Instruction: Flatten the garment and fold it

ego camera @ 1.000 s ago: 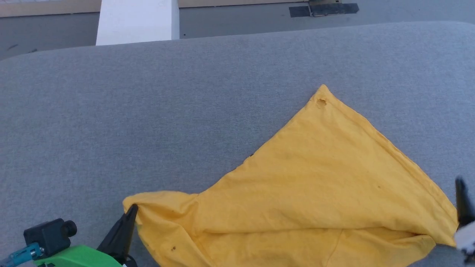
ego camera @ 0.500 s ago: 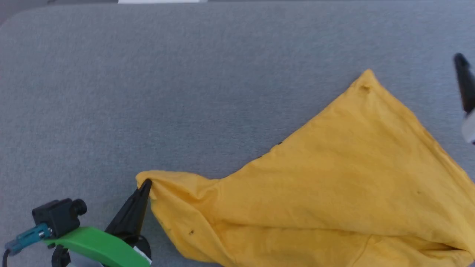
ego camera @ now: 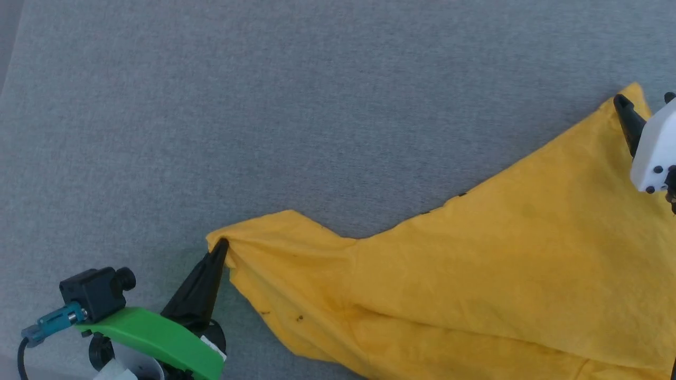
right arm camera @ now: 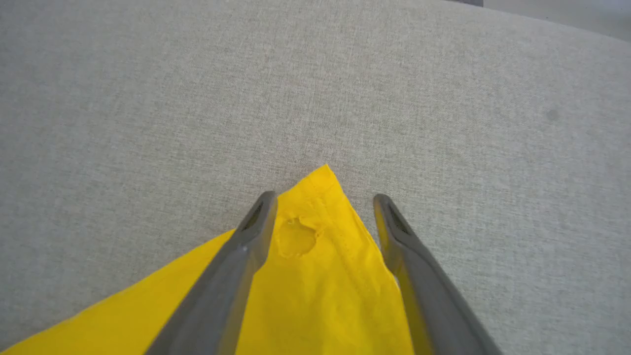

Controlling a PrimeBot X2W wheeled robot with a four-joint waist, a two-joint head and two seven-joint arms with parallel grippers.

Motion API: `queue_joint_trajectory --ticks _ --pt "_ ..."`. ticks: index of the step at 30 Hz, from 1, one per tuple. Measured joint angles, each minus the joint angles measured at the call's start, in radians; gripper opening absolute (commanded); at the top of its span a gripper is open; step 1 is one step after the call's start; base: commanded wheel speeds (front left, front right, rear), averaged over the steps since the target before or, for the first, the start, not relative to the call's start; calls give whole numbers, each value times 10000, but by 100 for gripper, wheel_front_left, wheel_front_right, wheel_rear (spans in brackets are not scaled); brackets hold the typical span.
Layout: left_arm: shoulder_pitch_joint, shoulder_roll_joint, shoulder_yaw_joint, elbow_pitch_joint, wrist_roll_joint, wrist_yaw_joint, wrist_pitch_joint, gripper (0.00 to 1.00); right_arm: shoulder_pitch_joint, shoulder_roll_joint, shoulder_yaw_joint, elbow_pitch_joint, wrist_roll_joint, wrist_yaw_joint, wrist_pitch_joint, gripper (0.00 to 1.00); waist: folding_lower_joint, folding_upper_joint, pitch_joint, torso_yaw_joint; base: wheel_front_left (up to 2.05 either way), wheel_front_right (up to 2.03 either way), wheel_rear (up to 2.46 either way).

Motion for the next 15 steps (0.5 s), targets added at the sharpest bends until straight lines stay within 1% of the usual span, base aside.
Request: queue_joint_trajectory --ticks 7,8,9,10,15 --pt "-45 0 21 82 -59 -69 -12 0 21 -157 -90 150 -8 0 337 100 0 0 395 297 0 0 0" --pt "-46 0 27 82 -65 -69 -12 0 21 -176 -96 134 -8 0 418 79 0 0 423 307 0 0 0" --pt "-46 2 36 84 -75 -69 -10 0 21 -198 -96 102 -10 0 466 41 0 0 438 301 0 0 0" --pt "-47 4 44 86 -75 -69 -10 0 21 -211 -96 71 -10 0 512 0 0 0 441 283 0 0 0" --pt "-74 13 109 67 -94 -67 -10 0 34 -242 -115 10 -86 0 533 0 0 0 411 168 0 0 0"
